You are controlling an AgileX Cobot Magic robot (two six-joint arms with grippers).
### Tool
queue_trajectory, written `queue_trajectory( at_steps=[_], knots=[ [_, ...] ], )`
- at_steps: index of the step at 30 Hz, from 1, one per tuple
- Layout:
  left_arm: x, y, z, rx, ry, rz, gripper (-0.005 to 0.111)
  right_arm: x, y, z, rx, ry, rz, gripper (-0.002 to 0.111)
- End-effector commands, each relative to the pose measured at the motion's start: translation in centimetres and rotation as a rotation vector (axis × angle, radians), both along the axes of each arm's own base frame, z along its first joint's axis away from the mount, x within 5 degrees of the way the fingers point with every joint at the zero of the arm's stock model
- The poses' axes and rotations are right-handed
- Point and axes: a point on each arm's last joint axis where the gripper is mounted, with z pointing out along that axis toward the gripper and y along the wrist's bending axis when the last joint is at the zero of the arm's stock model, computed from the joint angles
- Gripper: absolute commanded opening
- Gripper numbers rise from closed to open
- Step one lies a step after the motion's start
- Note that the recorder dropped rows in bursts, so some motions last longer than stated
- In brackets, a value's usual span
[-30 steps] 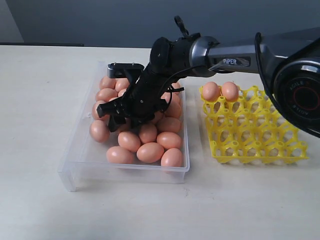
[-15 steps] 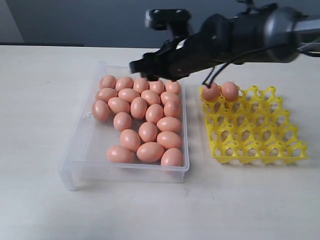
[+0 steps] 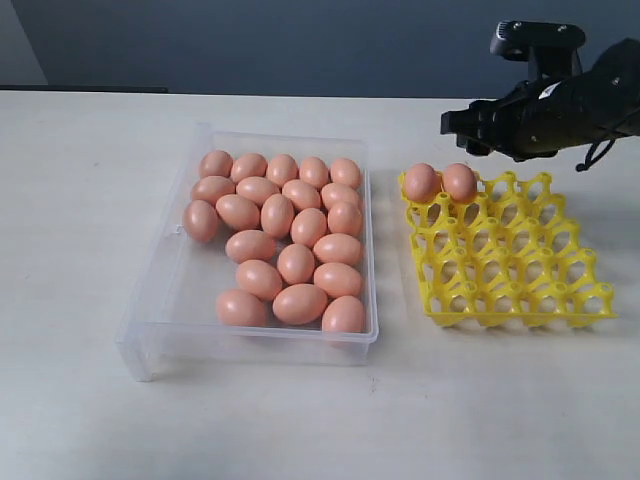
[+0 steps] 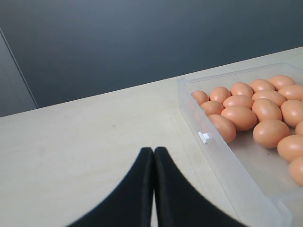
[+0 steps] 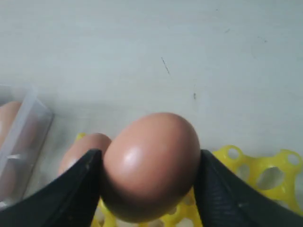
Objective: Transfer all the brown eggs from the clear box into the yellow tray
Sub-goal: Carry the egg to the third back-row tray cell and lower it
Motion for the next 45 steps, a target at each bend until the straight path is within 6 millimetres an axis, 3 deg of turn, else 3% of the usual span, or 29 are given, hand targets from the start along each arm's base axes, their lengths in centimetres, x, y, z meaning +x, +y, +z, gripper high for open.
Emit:
queue_trajectory(
  at_steps=[1, 11, 23, 39, 45],
  knots=[
    [0.0, 0.0, 0.2, -0.004, -0.016, -0.001, 0.000, -0.4, -1.1, -0.5, -0.038, -0.072, -0.025, 0.000],
    [0.0, 0.0, 0.2, -0.004, -0.016, -0.001, 0.000, -2.2, -2.3, -2.8, -0.074, -0.155, -0.087, 0.000],
    [0.0, 0.0, 0.2, -0.004, -0.016, -0.001, 0.000, -1.6, -3.0, -6.4, -0.100, -0.102, -0.122, 0.000],
    [0.0, 0.0, 0.1, -0.004, -0.014, -0.001, 0.000, -1.3, -3.0, -6.5, -0.114, -0.145, -0.100, 0.001],
    [0.0, 0.0, 0.1, -0.004, -0.014, -0.001, 0.000, -0.5, -2.6, -6.5, -0.112, -0.110, -0.065, 0.017]
  ],
)
